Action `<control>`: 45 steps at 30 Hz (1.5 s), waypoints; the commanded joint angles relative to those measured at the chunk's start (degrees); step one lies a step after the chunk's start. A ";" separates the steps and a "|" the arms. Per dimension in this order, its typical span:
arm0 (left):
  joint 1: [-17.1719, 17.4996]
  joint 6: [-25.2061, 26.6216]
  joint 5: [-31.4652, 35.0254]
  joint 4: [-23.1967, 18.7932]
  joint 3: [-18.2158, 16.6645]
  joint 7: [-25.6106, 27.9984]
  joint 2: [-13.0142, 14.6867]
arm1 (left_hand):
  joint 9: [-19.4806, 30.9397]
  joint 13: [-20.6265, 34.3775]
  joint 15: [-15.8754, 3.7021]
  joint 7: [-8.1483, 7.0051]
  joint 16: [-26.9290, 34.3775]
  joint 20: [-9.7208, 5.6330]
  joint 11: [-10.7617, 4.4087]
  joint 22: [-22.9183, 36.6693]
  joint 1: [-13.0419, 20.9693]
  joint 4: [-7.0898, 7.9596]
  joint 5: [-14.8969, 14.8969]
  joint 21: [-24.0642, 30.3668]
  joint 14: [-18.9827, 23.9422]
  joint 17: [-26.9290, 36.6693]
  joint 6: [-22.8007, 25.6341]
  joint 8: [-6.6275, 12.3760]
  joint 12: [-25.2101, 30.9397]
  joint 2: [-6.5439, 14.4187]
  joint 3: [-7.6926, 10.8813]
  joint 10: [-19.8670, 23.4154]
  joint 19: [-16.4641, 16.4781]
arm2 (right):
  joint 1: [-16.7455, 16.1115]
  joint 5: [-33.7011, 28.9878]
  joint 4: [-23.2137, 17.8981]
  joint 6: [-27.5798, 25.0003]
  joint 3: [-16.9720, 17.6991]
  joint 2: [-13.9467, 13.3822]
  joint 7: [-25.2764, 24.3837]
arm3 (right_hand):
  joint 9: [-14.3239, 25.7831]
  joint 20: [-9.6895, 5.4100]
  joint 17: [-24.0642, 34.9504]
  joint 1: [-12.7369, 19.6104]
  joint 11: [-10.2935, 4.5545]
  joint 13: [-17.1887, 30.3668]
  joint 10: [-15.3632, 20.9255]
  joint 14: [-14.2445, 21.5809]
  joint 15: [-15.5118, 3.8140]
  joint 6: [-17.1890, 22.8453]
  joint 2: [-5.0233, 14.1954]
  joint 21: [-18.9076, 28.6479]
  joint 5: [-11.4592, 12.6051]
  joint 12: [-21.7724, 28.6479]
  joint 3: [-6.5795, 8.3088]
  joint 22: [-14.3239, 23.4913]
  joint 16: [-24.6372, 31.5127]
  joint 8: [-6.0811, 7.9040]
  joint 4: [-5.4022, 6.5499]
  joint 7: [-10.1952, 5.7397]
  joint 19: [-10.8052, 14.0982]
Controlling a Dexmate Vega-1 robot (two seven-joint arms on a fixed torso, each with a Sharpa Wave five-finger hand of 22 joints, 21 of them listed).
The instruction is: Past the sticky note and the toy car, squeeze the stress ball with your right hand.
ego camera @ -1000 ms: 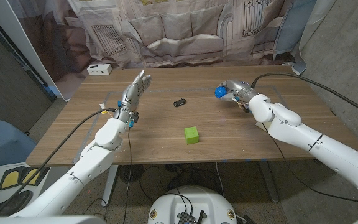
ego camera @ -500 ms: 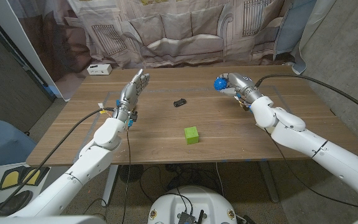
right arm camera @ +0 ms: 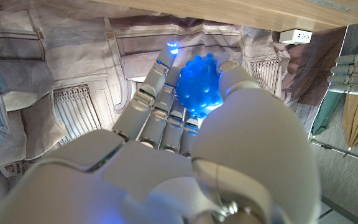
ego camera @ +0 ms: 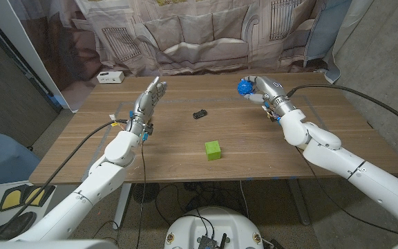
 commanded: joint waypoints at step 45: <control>-0.80 1.16 -0.84 0.68 0.84 -0.79 0.06 | 0.22 0.24 0.00 -0.11 -0.12 0.05 0.02 0.26 -0.05 -0.61 -0.22 -0.19 0.61 0.11 0.73 -0.15 -0.23 0.81 -0.01 0.69 0.45 | -2.37 -0.88 3.27 7.47 2.64 2.55 -6.27 | 0.69 -4.64 1.44 9.75 -2.10 1.46 16.37 21.60 -7.77 15.66 6.02 6.38 0.55 2.22 3.17 1.31 3.60 1.98 0.00 -2.44 10.85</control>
